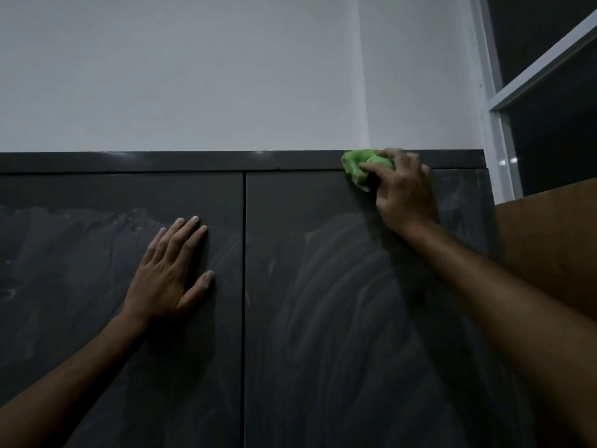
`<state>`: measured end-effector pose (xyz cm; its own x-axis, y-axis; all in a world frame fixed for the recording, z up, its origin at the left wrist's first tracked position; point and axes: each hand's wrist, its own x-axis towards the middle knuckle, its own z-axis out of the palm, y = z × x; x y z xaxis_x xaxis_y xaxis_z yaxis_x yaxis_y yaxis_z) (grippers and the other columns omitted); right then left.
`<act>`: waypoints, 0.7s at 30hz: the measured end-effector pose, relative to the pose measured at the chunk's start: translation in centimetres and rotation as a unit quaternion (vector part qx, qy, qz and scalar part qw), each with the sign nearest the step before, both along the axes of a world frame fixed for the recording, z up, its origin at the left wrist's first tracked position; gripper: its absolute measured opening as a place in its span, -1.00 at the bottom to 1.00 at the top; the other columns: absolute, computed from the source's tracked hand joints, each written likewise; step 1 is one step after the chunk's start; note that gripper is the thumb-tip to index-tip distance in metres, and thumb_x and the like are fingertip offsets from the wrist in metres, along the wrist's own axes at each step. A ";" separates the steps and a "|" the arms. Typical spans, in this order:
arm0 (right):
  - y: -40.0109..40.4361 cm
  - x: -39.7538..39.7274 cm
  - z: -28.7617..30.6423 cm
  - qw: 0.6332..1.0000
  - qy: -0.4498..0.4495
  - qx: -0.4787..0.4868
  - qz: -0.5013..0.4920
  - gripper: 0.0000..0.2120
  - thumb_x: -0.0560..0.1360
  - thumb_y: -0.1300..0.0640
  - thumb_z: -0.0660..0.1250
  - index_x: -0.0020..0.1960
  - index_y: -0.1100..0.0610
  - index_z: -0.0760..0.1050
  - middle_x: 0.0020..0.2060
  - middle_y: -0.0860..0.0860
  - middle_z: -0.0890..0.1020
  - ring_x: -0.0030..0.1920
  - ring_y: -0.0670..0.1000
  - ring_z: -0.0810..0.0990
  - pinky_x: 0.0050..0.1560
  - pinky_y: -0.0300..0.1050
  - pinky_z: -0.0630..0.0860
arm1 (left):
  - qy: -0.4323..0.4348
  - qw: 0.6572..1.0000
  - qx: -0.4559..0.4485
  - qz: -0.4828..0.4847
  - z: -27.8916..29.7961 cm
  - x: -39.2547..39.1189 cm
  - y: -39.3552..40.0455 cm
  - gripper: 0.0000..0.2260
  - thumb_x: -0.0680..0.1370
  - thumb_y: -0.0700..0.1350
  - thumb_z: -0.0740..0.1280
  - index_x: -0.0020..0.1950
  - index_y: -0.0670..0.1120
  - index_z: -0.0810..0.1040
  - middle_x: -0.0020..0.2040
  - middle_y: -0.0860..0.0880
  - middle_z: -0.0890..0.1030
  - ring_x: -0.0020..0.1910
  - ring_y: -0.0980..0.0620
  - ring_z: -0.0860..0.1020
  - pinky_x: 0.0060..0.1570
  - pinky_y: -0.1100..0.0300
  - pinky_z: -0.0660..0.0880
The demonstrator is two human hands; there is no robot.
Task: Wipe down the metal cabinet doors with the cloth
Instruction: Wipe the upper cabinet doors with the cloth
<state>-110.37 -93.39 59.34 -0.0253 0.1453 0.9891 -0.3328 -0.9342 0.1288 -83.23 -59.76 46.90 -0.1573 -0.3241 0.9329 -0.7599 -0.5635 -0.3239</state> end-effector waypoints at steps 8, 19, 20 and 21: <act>-1.3 -0.3 -3.7 0.989 0.091 -0.117 -0.006 -0.63 0.51 0.14 0.22 0.22 -0.04 0.66 0.28 0.12 0.56 0.23 0.22 0.47 0.20 0.12 0.34 | 0.005 1.000 0.001 0.004 0.0 -0.2 0.0 -0.26 0.59 0.27 0.15 0.66 -0.15 0.23 0.67 -0.16 0.19 0.68 -0.14 0.09 0.66 -0.10 0.00; -4.4 -3.6 -4.3 0.990 0.117 -0.073 -0.002 -0.56 0.46 0.20 0.16 0.24 0.02 0.64 0.31 0.13 0.54 0.30 0.21 0.46 0.29 0.20 0.34 | 0.003 1.000 0.003 0.011 0.0 -0.3 0.0 -0.26 0.58 0.27 0.16 0.64 -0.16 0.26 0.66 -0.17 0.22 0.67 -0.17 0.13 0.66 -0.09 0.01; -5.7 -4.9 -3.8 0.994 0.099 -0.053 -0.011 -0.57 0.46 0.25 0.19 0.24 0.03 0.64 0.30 0.14 0.54 0.29 0.23 0.46 0.29 0.23 0.36 | 0.002 1.000 0.001 0.012 0.0 -0.3 0.1 -0.25 0.58 0.27 0.16 0.64 -0.16 0.26 0.67 -0.17 0.22 0.67 -0.17 0.13 0.66 -0.07 -0.01; -6.9 -6.0 -2.8 0.998 0.067 -0.008 -0.014 -0.56 0.46 0.31 0.22 0.25 0.05 0.62 0.30 0.15 0.53 0.29 0.25 0.46 0.29 0.25 0.37 | 0.002 1.000 0.000 0.012 0.0 -0.4 0.1 -0.25 0.58 0.26 0.16 0.65 -0.16 0.25 0.67 -0.17 0.21 0.67 -0.16 0.12 0.67 -0.04 -0.04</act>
